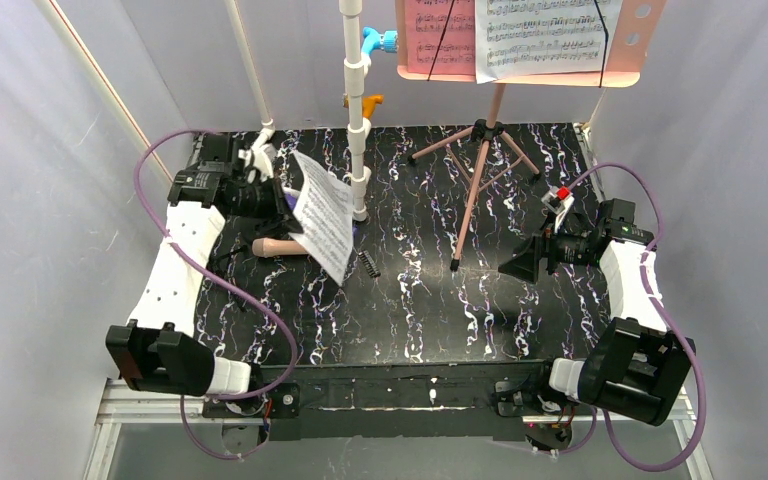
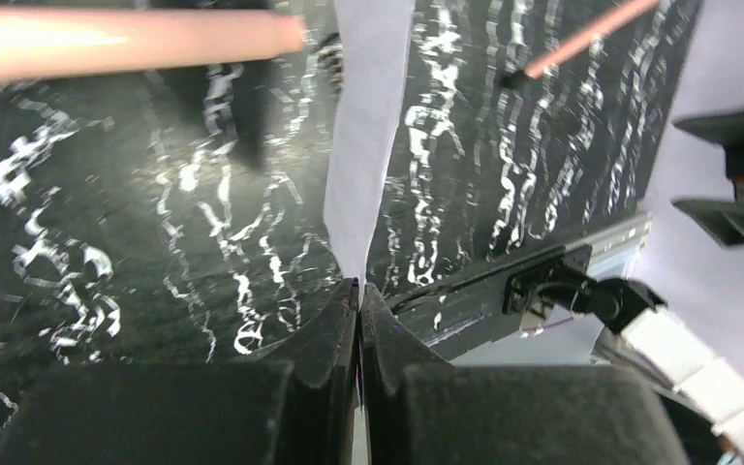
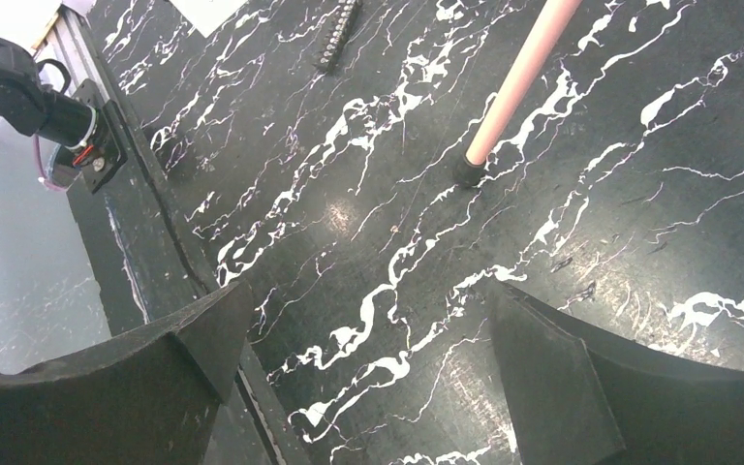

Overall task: Pack up the instrument practice props
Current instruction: Place the sheet music at the center of the board.

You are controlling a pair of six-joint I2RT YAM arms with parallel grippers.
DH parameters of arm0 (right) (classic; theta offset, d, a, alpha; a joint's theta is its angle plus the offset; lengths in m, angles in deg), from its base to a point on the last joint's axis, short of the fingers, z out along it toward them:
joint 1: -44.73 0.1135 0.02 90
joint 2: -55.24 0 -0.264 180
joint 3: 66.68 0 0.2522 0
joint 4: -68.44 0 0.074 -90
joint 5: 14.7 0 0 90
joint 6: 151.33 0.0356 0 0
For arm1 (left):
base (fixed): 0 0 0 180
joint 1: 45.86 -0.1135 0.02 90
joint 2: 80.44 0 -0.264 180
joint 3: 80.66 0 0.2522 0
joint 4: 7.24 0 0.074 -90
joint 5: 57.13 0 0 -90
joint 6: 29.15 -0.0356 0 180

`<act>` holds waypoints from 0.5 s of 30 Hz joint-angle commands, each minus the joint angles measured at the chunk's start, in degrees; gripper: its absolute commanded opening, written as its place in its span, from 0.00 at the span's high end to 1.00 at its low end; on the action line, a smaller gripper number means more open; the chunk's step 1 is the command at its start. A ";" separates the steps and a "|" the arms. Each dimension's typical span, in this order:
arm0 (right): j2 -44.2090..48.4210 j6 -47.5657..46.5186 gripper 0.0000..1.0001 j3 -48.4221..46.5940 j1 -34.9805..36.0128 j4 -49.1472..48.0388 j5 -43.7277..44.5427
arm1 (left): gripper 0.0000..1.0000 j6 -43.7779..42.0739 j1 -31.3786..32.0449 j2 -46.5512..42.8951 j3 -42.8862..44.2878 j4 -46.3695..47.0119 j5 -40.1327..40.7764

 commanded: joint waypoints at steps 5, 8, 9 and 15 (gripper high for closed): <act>-0.07 -1.73 0.00 -0.79 -0.21 1.22 -0.43 | 1.00 0.55 -8.40 1.35 -6.74 3.88 0.21; -0.08 -1.97 0.00 -0.77 -0.21 1.47 -0.27 | 1.00 0.61 -8.40 4.17 -5.42 3.87 2.61; -0.04 -2.04 0.00 -0.71 -0.21 1.44 -0.20 | 1.00 0.80 -8.40 4.92 -5.08 3.84 3.51; -0.17 -2.18 0.00 -0.64 -0.19 1.45 0.00 | 0.90 2.87 -8.40 6.82 -3.26 5.84 8.22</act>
